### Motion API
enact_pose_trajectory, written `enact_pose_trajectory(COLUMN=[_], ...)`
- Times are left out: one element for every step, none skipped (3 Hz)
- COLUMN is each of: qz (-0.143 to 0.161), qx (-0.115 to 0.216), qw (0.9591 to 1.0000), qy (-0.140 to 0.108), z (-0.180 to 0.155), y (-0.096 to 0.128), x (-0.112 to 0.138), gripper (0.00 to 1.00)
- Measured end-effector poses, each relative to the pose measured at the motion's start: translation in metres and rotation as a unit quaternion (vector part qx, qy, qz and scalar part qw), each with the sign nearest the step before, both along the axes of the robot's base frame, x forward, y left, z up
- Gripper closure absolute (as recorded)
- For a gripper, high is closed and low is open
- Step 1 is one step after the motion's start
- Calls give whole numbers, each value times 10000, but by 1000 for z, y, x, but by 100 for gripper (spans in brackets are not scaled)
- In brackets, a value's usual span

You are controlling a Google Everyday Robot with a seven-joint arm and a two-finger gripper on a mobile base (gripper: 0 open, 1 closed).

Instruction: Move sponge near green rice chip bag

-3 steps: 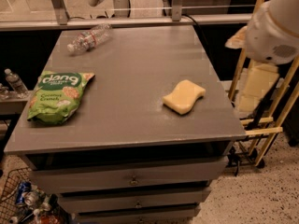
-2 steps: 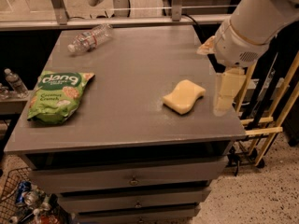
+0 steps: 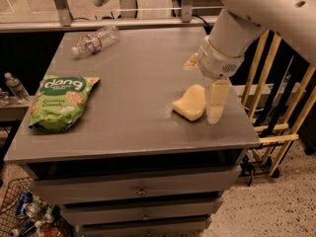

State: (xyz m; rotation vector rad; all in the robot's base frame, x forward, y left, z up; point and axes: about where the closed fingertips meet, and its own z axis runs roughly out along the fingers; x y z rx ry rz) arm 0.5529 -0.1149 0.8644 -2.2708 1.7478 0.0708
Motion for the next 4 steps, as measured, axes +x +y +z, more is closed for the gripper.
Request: enact_pose_trajectory(qz=[169, 232, 255, 255], qx=[-151, -220, -256, -212], qw=[9996, 9992, 9987, 9990], qy=[150, 260, 370, 302], z=[-20, -33, -40, -31], y=[5, 7, 7, 9], x=[8, 13, 15, 19], gripper=[0, 17, 41, 62])
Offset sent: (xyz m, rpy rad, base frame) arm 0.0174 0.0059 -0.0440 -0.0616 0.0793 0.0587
